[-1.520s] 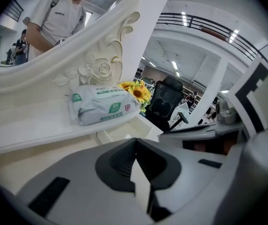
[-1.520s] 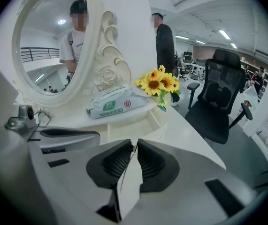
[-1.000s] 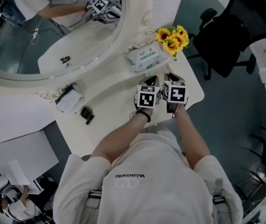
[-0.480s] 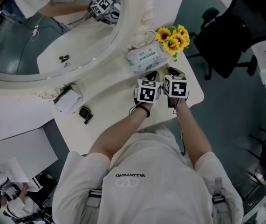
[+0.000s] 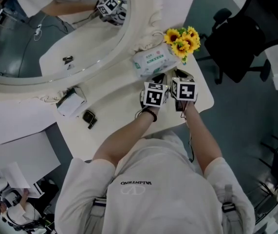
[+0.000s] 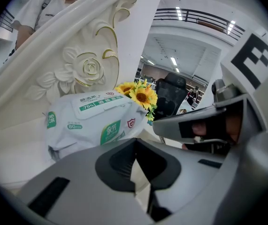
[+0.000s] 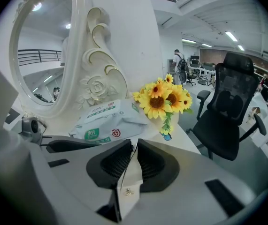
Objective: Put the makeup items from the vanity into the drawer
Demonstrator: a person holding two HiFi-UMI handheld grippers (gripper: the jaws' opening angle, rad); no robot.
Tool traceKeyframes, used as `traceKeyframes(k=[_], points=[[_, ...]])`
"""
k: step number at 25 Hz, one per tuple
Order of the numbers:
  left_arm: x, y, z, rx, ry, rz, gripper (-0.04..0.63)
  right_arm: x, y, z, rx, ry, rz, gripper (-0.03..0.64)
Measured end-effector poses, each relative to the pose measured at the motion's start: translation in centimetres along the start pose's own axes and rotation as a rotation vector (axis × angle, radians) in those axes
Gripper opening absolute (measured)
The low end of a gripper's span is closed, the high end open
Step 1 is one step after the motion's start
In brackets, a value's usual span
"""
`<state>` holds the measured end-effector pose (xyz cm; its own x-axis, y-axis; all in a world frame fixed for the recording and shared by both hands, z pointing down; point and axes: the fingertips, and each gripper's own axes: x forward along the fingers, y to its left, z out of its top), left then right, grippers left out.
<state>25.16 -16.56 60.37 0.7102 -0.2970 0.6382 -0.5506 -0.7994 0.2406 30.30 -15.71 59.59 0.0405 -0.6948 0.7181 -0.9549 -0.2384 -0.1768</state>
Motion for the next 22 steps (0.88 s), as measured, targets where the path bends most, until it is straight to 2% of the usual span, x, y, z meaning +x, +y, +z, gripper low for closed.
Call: traceKeyframes(k=[22], points=[[-0.1,0.6,0.1,-0.027,-0.012,0.004,0.002,1.2,0.6,0.1,0.01,0.001,0.04,0.067]])
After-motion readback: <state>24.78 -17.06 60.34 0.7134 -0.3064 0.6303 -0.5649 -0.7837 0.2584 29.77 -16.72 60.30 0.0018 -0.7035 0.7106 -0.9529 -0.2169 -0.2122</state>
